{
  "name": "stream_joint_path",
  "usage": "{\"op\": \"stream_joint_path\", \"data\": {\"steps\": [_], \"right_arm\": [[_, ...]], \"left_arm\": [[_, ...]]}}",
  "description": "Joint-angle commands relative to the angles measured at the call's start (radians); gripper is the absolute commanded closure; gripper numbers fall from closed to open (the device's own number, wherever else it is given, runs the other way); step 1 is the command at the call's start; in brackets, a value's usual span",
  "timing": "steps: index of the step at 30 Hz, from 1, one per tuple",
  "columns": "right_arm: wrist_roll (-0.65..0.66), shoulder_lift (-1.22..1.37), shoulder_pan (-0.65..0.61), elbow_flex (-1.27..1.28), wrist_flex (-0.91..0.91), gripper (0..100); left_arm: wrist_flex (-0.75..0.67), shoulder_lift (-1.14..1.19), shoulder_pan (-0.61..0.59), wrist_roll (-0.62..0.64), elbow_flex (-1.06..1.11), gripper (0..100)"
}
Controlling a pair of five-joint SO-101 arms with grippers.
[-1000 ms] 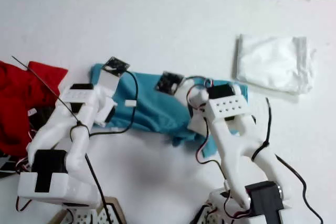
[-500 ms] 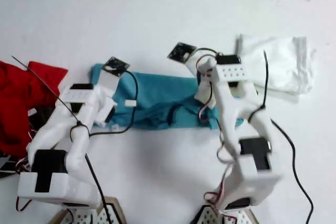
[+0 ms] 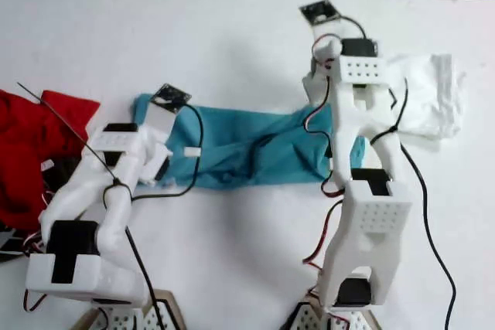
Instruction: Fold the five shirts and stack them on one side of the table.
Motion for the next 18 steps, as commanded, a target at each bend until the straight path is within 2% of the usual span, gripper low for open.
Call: {"op": "stream_joint_path", "data": {"steps": [1,5,10,13,18], "right_arm": [[0.083,-0.064,0.002,-0.121,0.156,86.5],[0.259,-0.113,-0.044,-0.126,0.354,86.6],[0.431,-0.263,-0.073,0.178,0.343,96.3],[0.462,-0.357,-0.085,0.377,0.338,97.1],[0.465,-0.453,-0.090,0.675,0.159,95.3]], "left_arm": [[-0.032,0.002,-0.018,0.009,0.004,97],[-0.032,0.002,-0.018,0.009,0.004,97],[-0.032,0.002,-0.018,0.009,0.004,97],[-0.032,0.002,-0.018,0.009,0.004,97],[-0.032,0.002,-0.018,0.009,0.004,97]]}}
